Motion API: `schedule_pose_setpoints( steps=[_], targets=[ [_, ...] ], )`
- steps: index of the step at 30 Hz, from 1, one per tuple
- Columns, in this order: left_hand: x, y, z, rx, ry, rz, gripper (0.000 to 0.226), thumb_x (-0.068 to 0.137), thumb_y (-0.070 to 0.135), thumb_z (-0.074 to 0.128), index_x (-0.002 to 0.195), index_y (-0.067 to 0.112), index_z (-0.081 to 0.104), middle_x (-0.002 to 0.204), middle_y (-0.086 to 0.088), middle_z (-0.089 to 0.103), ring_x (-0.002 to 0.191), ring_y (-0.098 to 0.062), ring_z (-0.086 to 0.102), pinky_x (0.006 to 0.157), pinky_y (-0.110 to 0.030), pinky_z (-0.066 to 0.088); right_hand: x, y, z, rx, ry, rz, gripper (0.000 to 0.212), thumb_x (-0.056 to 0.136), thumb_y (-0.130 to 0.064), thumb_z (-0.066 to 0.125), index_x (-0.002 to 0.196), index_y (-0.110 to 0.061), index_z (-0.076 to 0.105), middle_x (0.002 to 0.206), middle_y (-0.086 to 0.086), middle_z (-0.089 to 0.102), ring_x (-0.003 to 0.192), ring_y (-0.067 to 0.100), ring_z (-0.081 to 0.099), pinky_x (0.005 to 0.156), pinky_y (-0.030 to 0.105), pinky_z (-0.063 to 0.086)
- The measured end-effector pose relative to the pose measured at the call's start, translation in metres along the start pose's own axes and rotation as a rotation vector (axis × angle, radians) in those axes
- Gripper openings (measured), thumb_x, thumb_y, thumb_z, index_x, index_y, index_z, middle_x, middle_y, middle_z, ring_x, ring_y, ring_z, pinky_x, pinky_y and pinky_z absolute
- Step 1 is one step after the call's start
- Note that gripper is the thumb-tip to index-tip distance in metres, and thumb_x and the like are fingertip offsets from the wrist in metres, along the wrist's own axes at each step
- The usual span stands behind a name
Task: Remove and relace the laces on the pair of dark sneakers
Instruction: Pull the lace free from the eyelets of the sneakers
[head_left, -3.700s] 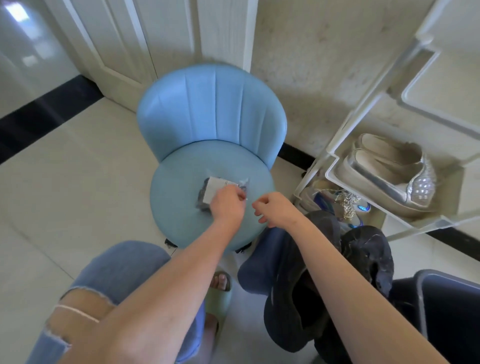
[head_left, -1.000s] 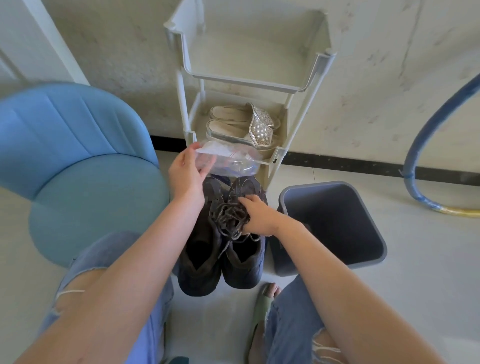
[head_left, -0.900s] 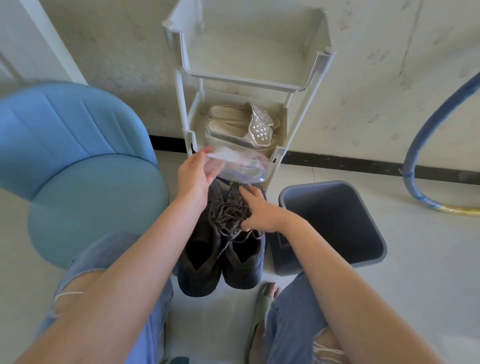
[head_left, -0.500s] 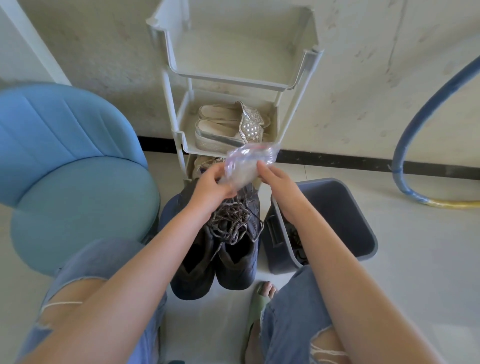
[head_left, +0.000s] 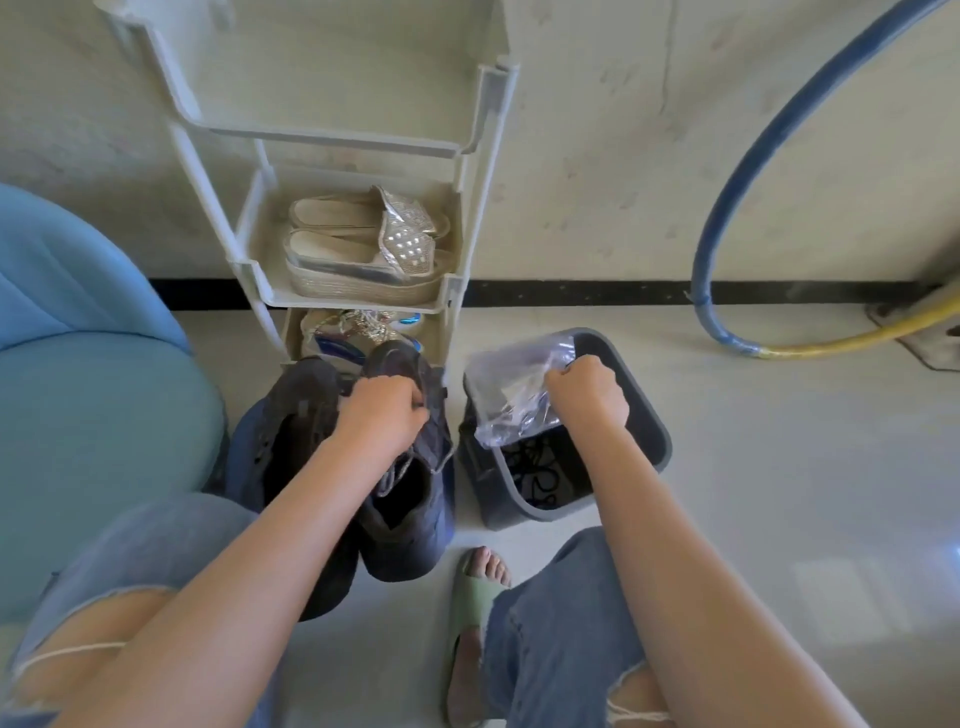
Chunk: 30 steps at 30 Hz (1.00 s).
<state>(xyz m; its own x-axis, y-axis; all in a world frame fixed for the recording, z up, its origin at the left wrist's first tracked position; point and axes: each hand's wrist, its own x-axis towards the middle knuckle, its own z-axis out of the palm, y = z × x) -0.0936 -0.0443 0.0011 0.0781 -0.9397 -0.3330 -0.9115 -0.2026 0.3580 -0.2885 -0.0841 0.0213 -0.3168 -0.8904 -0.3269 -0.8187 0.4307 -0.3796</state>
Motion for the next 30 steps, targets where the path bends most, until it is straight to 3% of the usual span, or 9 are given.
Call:
schedule_pose_setpoints(
  steps=[2,4,7,9,13,18,24,27,30],
  targets=[
    [-0.002,0.014,0.002,0.206,0.119,0.056,0.023,0.095,0.031,0.050,0.113,0.030,0.064,0.119,0.001,0.060,0.120,-0.025,0.042,0.096,-0.040,0.030,0.005,0.010,-0.002,-0.009,-0.037,0.029,0.028,0.097,-0.023,0.044,0.114,-0.004,0.056,0.099,0.009,0.061,0.079,0.025,0.053,0.069,0.029,0.040],
    [-0.001,0.034,0.007,0.193,0.247,0.206,0.024,0.095,0.030,0.049,0.114,0.033,0.064,0.116,0.006,0.062,0.118,-0.022,0.041,0.090,-0.037,0.025,0.007,0.017,-0.003,0.050,-0.068,0.060,0.032,0.098,-0.028,0.045,0.114,-0.003,0.057,0.097,0.009,0.063,0.080,0.028,0.061,0.072,0.033,0.050],
    [0.001,0.056,0.021,-0.058,0.170,0.360,0.025,0.093,0.029,0.055,0.116,0.030,0.065,0.112,0.005,0.066,0.116,-0.018,0.049,0.096,-0.037,0.029,0.007,0.024,-0.003,0.061,-0.188,0.105,0.027,0.098,-0.025,0.043,0.110,-0.003,0.054,0.093,0.012,0.061,0.085,0.033,0.064,0.077,0.037,0.053],
    [0.001,0.057,0.029,-0.071,0.042,0.375,0.026,0.092,0.026,0.057,0.116,0.027,0.066,0.112,0.003,0.067,0.113,-0.017,0.056,0.101,-0.039,0.038,0.005,0.027,-0.003,-0.028,-0.272,0.080,0.018,0.097,-0.019,0.042,0.104,-0.006,0.052,0.086,0.010,0.055,0.083,0.032,0.060,0.074,0.035,0.050],
    [0.001,0.036,0.014,-0.059,-0.025,0.179,0.025,0.094,0.023,0.055,0.116,0.021,0.066,0.115,-0.001,0.067,0.107,-0.020,0.061,0.095,-0.037,0.046,0.005,0.019,0.003,0.040,-0.456,-0.138,0.026,0.097,-0.019,0.046,0.115,-0.003,0.057,0.100,0.011,0.064,0.091,0.028,0.064,0.082,0.040,0.056],
    [0.005,0.005,-0.019,0.027,0.002,0.021,0.024,0.091,0.021,0.058,0.114,0.022,0.065,0.117,-0.001,0.065,0.111,-0.024,0.058,0.095,-0.039,0.045,-0.017,-0.017,0.019,-0.024,-0.692,-0.460,0.033,0.095,-0.017,0.054,0.126,-0.011,0.058,0.099,0.004,0.065,0.086,0.017,0.064,0.075,0.026,0.051],
    [0.005,-0.016,-0.032,0.185,-0.393,-0.147,0.046,0.083,0.023,0.072,0.126,0.016,0.059,0.124,-0.006,0.060,0.112,-0.026,0.057,0.099,-0.038,0.045,-0.032,-0.046,0.039,-0.063,-0.736,-0.664,0.043,0.091,-0.022,0.064,0.131,-0.013,0.055,0.123,0.005,0.062,0.104,0.017,0.058,0.092,0.025,0.042],
    [0.005,-0.018,-0.033,0.170,-0.392,-0.146,0.044,0.081,0.026,0.074,0.121,0.014,0.063,0.120,-0.005,0.063,0.107,-0.024,0.060,0.094,-0.035,0.048,-0.037,-0.053,0.046,-0.104,-0.773,-0.699,0.047,0.088,-0.024,0.068,0.132,-0.015,0.054,0.124,0.005,0.060,0.109,0.020,0.057,0.095,0.028,0.042],
    [0.003,-0.019,-0.033,0.010,-0.312,-0.149,0.032,0.080,0.026,0.074,0.109,0.013,0.067,0.111,-0.004,0.065,0.101,-0.022,0.061,0.081,-0.029,0.045,-0.040,-0.058,0.049,-0.153,-0.724,-0.713,0.035,0.086,-0.019,0.069,0.119,-0.010,0.060,0.114,0.005,0.061,0.103,0.021,0.056,0.087,0.027,0.041]
  ],
)
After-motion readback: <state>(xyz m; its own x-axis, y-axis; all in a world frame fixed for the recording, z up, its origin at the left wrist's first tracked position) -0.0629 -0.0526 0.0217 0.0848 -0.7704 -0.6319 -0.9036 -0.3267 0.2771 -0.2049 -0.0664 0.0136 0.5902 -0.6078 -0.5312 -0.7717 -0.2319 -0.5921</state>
